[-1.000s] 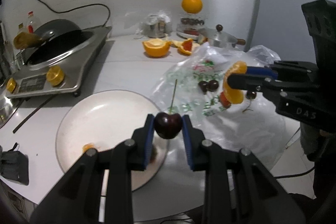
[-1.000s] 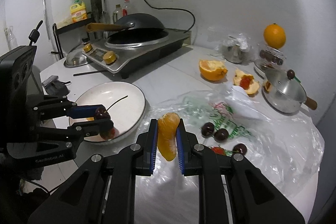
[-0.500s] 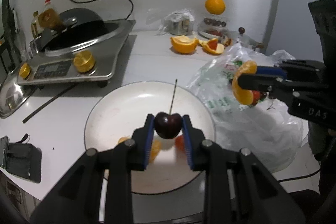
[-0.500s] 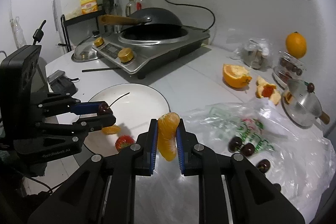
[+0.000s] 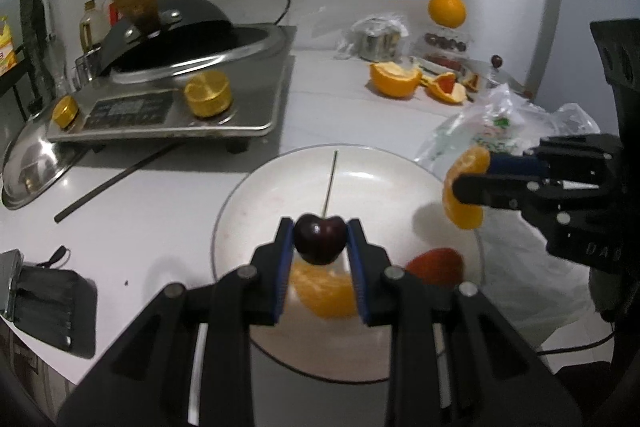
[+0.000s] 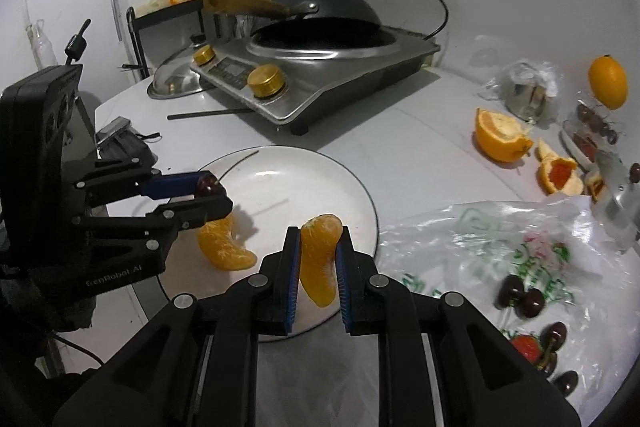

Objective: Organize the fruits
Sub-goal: 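Open the right tool to drop the segment while the left tool releases the cherry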

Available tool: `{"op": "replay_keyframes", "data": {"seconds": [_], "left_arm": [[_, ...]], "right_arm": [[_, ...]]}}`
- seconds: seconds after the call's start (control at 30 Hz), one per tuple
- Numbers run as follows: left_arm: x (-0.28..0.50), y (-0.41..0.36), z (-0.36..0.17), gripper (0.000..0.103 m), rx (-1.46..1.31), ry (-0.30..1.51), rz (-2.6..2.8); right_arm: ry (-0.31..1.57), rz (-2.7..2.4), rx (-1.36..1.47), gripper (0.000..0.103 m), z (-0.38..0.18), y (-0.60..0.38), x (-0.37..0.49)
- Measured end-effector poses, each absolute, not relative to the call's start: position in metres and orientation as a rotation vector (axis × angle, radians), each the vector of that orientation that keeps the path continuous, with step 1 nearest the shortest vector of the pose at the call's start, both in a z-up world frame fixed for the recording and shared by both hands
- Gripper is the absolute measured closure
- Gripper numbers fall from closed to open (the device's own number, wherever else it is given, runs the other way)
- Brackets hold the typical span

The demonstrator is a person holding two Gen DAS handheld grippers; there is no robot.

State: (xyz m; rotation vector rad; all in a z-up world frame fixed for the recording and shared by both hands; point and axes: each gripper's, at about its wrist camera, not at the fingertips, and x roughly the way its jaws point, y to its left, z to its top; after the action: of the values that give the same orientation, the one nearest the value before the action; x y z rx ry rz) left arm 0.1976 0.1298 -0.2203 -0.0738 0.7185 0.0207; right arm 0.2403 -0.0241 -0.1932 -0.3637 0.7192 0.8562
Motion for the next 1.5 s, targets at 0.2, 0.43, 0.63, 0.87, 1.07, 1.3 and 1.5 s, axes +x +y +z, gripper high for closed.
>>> {"op": "replay_keyframes", "data": {"seconds": [0.2, 0.43, 0.63, 0.87, 1.07, 1.3, 1.5], "left_arm": [[0.201, 0.145, -0.231, 0.076, -0.077, 0.742, 0.051], [0.204, 0.149, -0.239, 0.075, -0.082, 0.764, 0.05], [0.206, 0.151, -0.241, 0.074, -0.113, 0.779, 0.051], [0.207, 0.149, -0.24, 0.071, -0.111, 0.795, 0.069], [0.204, 0.141, -0.234, 0.07, -0.099, 0.785, 0.064], [0.197, 0.127, -0.222, 0.04, -0.096, 0.748, 0.053], [0.193, 0.113, -0.212, 0.04, -0.084, 0.727, 0.047]], "right_arm": [[0.768, 0.876, -0.374, 0.085, -0.209, -0.01, 0.249], [0.81, 0.873, -0.376, 0.085, -0.222, -0.006, 0.258], [0.838, 0.861, -0.344, 0.082, -0.223, -0.009, 0.266], [0.821, 0.819, -0.318, 0.072, -0.217, -0.02, 0.269], [0.802, 0.801, -0.308, 0.071, -0.21, -0.032, 0.267], [0.778, 0.788, -0.3, 0.071, -0.201, -0.05, 0.259], [0.757, 0.767, -0.282, 0.071, -0.193, -0.071, 0.253]]}}
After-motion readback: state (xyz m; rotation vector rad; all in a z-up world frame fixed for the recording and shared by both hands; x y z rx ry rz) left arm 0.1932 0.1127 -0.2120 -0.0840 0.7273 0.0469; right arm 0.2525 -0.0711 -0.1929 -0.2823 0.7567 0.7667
